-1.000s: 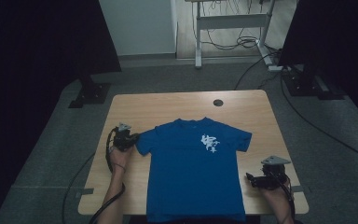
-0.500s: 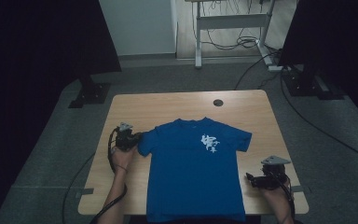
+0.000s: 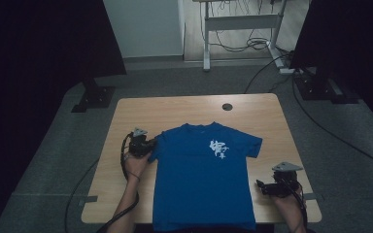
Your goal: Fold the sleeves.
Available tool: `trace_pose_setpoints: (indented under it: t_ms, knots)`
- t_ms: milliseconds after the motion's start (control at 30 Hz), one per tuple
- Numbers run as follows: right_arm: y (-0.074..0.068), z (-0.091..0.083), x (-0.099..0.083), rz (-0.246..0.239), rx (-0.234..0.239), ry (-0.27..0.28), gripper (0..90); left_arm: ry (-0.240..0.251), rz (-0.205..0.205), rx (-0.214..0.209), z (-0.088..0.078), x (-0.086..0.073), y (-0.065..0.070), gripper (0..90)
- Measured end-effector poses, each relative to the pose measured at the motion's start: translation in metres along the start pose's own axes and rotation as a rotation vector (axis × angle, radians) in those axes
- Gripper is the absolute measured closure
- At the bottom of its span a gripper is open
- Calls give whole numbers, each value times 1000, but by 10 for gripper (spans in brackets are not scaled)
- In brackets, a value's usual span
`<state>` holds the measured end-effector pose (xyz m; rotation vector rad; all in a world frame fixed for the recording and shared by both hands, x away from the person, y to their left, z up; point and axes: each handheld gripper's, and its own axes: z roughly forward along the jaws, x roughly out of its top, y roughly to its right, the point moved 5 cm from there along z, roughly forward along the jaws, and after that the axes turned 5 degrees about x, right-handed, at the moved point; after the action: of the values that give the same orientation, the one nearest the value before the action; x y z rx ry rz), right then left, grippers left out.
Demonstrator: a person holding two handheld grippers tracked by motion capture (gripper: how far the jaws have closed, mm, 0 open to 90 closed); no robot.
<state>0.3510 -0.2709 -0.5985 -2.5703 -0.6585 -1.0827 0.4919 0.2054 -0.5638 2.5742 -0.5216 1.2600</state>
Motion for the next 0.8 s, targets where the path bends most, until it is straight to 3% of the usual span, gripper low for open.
trace_pose_setpoints:
  t_ms: [433, 600, 800]
  knots:
    - [0, 0, 0, 0, 0, 0, 28, 21, 42, -23, 6, 1, 29, 862]
    - [0, 0, 0, 0, 0, 0, 29, 25, 82, -34, 8, 7, 45, 862]
    - [0, 0, 0, 0, 0, 0, 29, 33, 94, -52, 10, 13, 59, 862]
